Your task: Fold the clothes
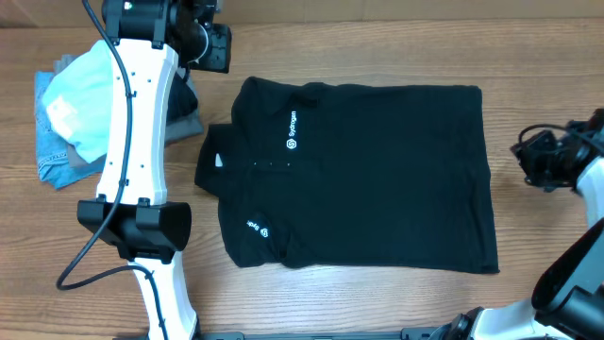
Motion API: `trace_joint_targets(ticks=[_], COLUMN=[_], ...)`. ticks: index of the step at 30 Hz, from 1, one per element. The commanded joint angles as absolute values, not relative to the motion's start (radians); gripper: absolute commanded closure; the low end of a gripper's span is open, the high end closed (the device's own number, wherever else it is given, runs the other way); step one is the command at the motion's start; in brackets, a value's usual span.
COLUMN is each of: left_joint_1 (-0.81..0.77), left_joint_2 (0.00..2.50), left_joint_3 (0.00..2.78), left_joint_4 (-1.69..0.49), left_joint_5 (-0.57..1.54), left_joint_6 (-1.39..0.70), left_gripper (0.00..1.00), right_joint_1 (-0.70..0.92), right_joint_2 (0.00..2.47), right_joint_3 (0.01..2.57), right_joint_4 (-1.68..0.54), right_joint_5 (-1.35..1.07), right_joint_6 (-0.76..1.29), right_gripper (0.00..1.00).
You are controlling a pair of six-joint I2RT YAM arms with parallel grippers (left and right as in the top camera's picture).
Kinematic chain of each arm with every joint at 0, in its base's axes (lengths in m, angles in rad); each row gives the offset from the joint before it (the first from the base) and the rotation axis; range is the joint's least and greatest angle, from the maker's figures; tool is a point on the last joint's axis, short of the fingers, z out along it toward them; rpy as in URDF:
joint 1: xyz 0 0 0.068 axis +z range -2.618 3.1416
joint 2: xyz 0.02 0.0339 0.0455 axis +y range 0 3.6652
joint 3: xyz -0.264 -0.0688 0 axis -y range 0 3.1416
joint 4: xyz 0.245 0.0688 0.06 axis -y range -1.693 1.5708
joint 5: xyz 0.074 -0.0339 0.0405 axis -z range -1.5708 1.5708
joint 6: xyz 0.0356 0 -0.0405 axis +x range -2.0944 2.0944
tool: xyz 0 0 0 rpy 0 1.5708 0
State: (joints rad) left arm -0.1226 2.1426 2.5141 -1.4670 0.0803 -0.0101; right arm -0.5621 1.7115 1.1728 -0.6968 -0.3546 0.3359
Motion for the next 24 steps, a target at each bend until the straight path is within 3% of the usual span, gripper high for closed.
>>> trace_joint_targets(ticks=[1, 6, 12, 18, 24], left_joint_1=[-0.116, -0.117, -0.117, -0.118, -0.119], left_joint_2=[2.068, 1.963, 1.908, 1.928, 1.974], left_joint_3=[2.537, 2.537, 2.521, 2.374, 2.128], left_joint_4=[-1.504, -1.561, -1.690, -1.689, -1.630], left_joint_5=[0.004, -0.056, -0.037, 0.061, 0.110], left_joint_6=[0.025, 0.019, -0.080, -0.082, -0.074], left_gripper=[0.48, 0.44, 0.37, 0.34, 0.38], right_joint_1=[-0.579, -0.570, -0.516, -0.499, -0.496], right_joint_2=[1.692, 1.684, 1.709, 1.748, 1.779], right_joint_3=[1.271, 1.269, 1.165, 1.043, 1.000], right_joint_4=[-0.823, -0.977, -0.963, -0.828, -0.760], right_joint_5=[-0.443, -0.434, -0.295, -0.300, -0.342], right_joint_6=[0.282, 0.244, 0.240, 0.262, 0.261], right_gripper=[0.53, 0.46, 0.48, 0.65, 0.69])
